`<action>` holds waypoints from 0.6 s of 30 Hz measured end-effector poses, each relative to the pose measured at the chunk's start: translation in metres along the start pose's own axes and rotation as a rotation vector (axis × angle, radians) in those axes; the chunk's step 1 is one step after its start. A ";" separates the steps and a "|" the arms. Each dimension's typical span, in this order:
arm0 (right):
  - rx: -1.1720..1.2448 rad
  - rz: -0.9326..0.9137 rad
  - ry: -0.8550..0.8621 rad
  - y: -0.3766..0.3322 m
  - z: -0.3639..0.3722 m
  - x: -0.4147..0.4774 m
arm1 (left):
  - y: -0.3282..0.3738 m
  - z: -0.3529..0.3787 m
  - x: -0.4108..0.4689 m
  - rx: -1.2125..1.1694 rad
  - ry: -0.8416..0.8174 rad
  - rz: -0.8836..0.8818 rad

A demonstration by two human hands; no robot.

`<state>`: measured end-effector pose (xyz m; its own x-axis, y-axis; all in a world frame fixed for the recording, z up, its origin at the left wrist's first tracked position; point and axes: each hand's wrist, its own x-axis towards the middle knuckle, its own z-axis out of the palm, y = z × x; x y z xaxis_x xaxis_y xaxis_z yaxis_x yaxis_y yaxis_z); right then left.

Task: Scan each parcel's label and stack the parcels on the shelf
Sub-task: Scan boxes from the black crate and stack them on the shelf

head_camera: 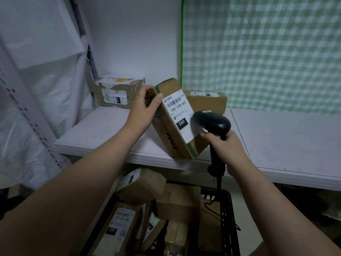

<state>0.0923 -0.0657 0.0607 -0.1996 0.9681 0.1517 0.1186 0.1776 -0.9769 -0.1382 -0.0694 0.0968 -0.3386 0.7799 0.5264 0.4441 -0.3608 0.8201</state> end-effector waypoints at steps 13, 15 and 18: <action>0.201 0.211 -0.096 -0.015 0.039 0.017 | -0.054 -0.075 -0.033 -0.155 0.062 -0.254; 0.216 0.189 -0.127 -0.028 0.046 0.029 | -0.054 -0.082 -0.021 -0.143 0.107 -0.236; 0.214 0.188 -0.151 -0.045 0.056 0.052 | -0.056 -0.094 -0.002 -0.153 0.138 -0.209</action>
<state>0.0219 -0.0335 0.1036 -0.3381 0.9402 -0.0424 -0.0373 -0.0584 -0.9976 -0.2402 -0.0989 0.0705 -0.5241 0.7723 0.3591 0.2263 -0.2802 0.9329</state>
